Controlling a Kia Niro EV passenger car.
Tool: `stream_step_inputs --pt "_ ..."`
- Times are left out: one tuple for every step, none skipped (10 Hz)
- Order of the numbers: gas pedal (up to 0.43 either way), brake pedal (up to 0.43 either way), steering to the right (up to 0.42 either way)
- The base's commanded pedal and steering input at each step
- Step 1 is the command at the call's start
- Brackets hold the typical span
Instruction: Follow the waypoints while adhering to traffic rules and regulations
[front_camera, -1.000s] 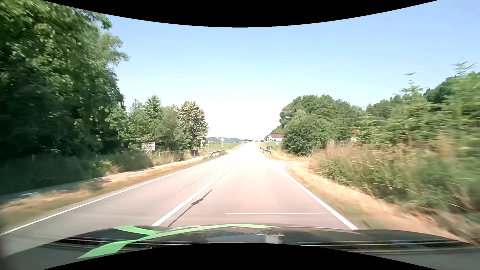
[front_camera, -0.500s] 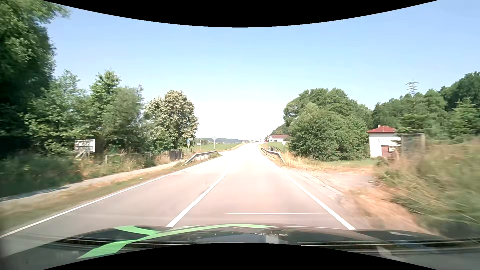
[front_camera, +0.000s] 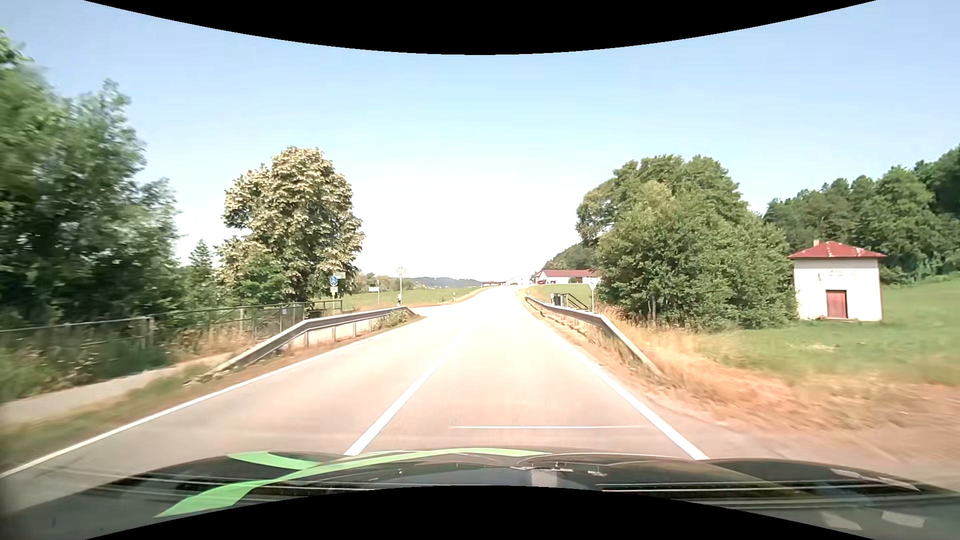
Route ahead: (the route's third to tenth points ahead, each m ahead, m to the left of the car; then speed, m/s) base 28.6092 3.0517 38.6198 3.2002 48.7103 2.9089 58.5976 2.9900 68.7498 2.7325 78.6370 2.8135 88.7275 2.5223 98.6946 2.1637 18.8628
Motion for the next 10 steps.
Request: stream_step_inputs --pt "0.189 0.0 -0.003" --pt "0.189 0.0 -0.003" --pt "0.189 0.0 -0.003" --pt "0.189 0.0 -0.004" --pt "0.189 0.0 -0.004" --pt "0.189 0.0 -0.005" --pt "0.189 0.0 -0.004" --pt "0.189 0.0 -0.004" --pt "0.189 0.0 -0.005" --pt "0.189 0.0 -0.004"
